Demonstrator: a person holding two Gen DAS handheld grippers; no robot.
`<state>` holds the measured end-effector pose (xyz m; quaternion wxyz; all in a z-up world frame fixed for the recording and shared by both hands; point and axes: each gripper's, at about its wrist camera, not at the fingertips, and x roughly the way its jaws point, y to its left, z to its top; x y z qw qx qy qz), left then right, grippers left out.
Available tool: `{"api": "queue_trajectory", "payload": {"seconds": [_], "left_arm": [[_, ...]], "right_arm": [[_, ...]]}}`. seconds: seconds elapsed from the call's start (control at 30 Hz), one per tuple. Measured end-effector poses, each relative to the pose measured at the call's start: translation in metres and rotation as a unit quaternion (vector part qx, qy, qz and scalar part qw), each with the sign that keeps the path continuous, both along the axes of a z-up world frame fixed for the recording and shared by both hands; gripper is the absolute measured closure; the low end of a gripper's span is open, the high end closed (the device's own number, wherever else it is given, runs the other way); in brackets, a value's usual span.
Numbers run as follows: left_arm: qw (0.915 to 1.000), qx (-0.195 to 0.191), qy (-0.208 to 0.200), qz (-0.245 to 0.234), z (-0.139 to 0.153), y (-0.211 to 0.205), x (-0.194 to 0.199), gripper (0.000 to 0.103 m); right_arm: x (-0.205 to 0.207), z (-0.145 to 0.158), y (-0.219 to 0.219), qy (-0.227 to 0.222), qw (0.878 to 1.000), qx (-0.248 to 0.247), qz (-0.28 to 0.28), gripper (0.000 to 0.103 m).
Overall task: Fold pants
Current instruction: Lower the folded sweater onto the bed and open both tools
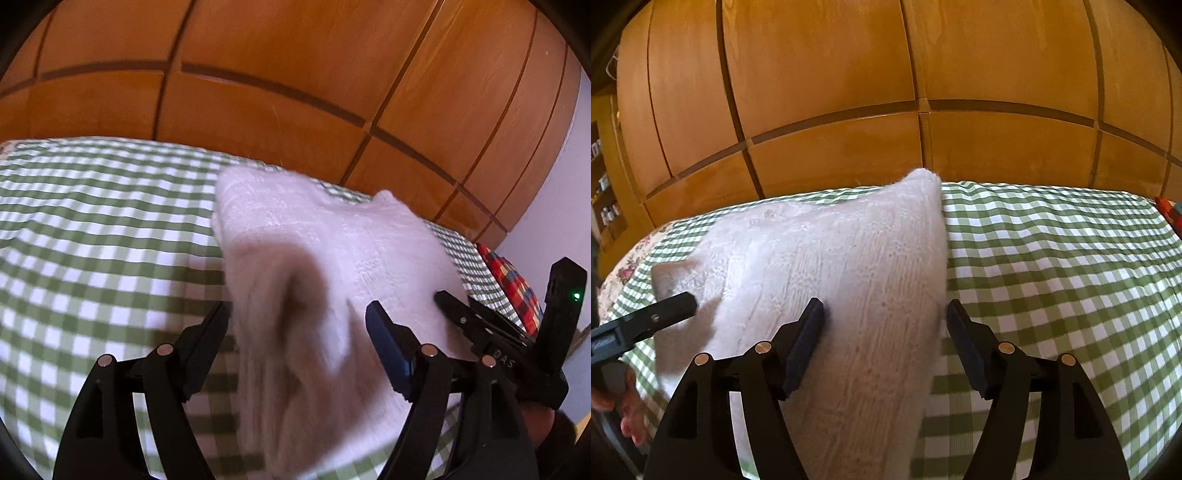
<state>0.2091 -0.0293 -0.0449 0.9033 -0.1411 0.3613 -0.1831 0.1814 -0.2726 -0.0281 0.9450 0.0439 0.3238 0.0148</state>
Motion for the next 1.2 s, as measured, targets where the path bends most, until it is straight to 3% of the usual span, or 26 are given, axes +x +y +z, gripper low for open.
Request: {"api": "queue_trajectory", "payload": {"seconds": [0.2, 0.3, 0.37, 0.5, 0.63, 0.73, 1.03, 1.2], "left_arm": [[0.9987, 0.012, -0.048, 0.007, 0.023, -0.011, -0.029, 0.026], [0.9981, 0.038, -0.048, -0.006, 0.025, -0.023, -0.025, 0.026], [0.9973, 0.061, -0.04, -0.007, 0.021, -0.029, -0.02, 0.024], [0.9925, 0.12, 0.024, 0.005, -0.008, -0.03, 0.005, 0.024], [0.996, 0.063, 0.06, 0.017, -0.022, -0.009, 0.01, 0.021], [0.9969, 0.043, 0.064, 0.018, -0.021, -0.002, 0.002, 0.02], [0.997, 0.049, 0.049, 0.033, -0.013, 0.01, -0.046, 0.002], [0.9929, 0.11, 0.005, 0.046, 0.004, 0.0, -0.079, 0.002]], "right_arm": [[-0.016, 0.007, -0.005, 0.006, 1.0, 0.014, -0.019, 0.034], [-0.024, 0.01, -0.011, 0.009, 0.999, 0.024, -0.036, 0.034], [-0.029, 0.01, -0.017, 0.013, 0.998, 0.033, -0.049, 0.034], [-0.036, -0.003, -0.019, 0.031, 0.998, 0.014, -0.061, 0.034], [-0.04, -0.016, -0.016, 0.042, 0.997, -0.004, -0.06, 0.032], [-0.043, -0.017, -0.021, 0.047, 0.996, 0.017, -0.07, 0.027], [-0.071, -0.003, -0.034, 0.036, 0.991, 0.07, -0.105, 0.017], [-0.095, 0.01, -0.027, 0.027, 0.993, 0.064, -0.093, 0.012]]}}
